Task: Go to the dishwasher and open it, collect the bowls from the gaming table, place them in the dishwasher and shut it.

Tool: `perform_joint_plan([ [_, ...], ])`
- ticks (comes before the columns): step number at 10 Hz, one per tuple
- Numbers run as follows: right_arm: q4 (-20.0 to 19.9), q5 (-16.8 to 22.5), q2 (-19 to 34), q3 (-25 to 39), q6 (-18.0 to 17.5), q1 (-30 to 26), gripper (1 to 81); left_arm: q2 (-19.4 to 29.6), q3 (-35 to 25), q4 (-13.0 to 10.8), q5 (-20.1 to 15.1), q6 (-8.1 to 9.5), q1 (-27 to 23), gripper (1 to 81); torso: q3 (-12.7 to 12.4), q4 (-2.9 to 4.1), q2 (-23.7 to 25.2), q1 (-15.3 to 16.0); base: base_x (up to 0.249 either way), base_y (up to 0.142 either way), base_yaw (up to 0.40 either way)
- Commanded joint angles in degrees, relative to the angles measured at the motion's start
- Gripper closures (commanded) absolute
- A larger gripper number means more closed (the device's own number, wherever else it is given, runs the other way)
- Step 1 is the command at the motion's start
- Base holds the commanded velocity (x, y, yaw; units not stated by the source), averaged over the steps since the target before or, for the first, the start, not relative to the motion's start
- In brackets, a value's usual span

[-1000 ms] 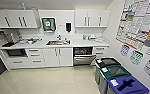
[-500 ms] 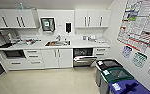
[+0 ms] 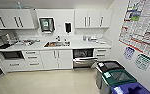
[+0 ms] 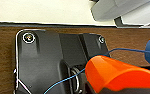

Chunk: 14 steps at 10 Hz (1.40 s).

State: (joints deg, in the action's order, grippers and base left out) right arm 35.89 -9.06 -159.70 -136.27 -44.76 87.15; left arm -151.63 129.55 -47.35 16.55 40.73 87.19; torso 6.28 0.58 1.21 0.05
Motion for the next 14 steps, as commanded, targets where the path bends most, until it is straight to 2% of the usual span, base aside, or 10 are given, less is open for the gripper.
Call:
perform_joint_plan([
  [1, 1.1, 1.6, 0.8, 0.7, 0.1, -2.3, 81.1, 1.5, -0.4, 0.0, -1.1, -0.03, -2.1, 81.1, 0.0, 0.0, 0.0, 0.0, 0.116, 0.0, 0.0],
  [14, 1.1, 1.6, 0.5, 0.2, 0.1, -2.1, 81.1, 1.6, -0.4, 0.0, -1.1, -0.04, -2.1, 81.1, 0.0, 0.0, 0.0, 0.0, 0.11, 0.0, 0.0],
])
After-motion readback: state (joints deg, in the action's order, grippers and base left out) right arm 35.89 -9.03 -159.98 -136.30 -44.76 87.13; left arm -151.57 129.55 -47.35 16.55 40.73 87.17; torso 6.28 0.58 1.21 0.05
